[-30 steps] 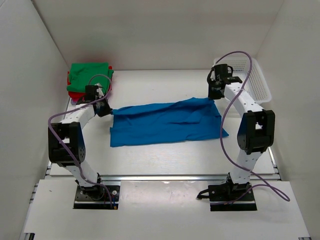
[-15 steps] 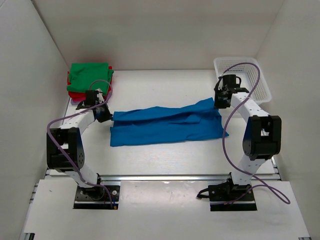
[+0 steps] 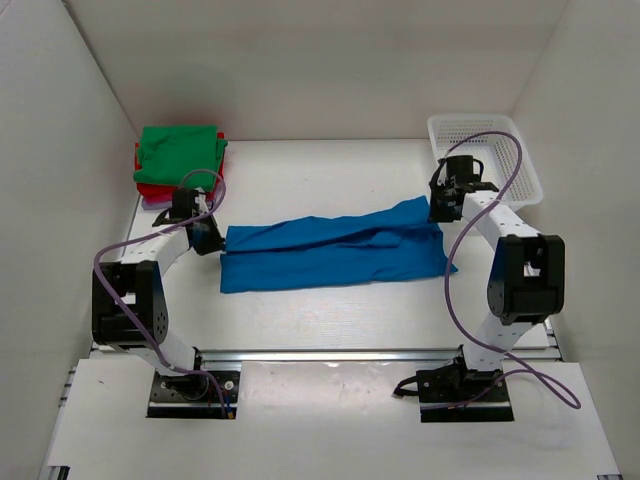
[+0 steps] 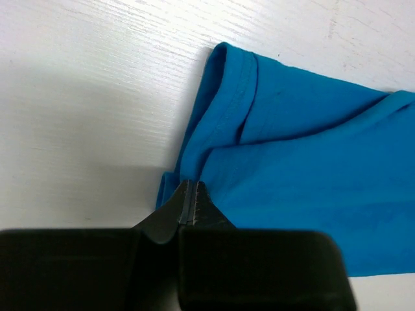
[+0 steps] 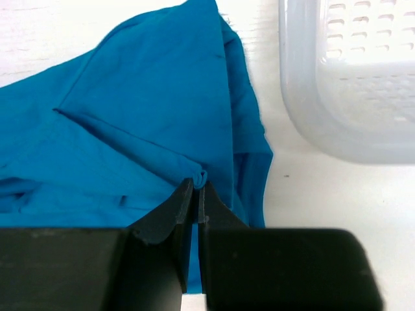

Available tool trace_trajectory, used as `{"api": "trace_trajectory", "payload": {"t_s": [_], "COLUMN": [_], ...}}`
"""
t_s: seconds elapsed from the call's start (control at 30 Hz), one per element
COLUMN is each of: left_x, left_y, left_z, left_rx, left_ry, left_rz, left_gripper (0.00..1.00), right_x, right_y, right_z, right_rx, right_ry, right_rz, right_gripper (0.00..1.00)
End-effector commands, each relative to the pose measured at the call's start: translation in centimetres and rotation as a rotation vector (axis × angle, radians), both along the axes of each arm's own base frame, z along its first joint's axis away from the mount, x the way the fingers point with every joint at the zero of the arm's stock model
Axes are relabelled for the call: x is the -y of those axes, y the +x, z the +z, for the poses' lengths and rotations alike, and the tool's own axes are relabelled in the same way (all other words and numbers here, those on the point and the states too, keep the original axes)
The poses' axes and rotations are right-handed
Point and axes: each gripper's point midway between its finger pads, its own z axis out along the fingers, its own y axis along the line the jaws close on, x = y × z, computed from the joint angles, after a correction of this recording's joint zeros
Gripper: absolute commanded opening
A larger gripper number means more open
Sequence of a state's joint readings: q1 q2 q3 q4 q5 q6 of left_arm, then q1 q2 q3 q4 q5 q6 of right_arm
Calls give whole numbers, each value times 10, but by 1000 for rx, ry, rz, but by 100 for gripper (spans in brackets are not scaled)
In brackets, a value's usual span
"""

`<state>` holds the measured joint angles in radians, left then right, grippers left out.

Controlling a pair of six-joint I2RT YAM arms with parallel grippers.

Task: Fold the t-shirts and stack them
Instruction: Fold the other side of the tshirt into a rectangle

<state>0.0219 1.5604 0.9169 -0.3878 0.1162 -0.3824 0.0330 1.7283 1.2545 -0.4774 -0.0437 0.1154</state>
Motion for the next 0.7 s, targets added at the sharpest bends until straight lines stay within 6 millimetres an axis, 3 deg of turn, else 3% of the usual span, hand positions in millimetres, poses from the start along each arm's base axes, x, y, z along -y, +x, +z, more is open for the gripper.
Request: {"api": "trace_trajectory", "payload": {"t_s": [0.0, 0.17, 0.43, 0.67], "left_x": [4, 3, 5, -2], "left_y": [6, 5, 0, -3], "left_z": [15, 16, 7, -1], "left_rx": [51, 52, 12, -29], "left_ry": [-6, -3, -5, 12], "left_rz": [-12, 0, -6, -2], "left_gripper": [0, 0, 0, 0], "right_x": [-5, -15, -28, -14], "right_y": [5, -15, -30, -41], "right_z": [31, 29, 39, 39], "right_rx": [103, 91, 95, 79], "right_ry": [-17, 6, 7, -15], "right_rz": [-14, -7, 22, 13], "right_gripper": [0, 0, 0, 0]}}
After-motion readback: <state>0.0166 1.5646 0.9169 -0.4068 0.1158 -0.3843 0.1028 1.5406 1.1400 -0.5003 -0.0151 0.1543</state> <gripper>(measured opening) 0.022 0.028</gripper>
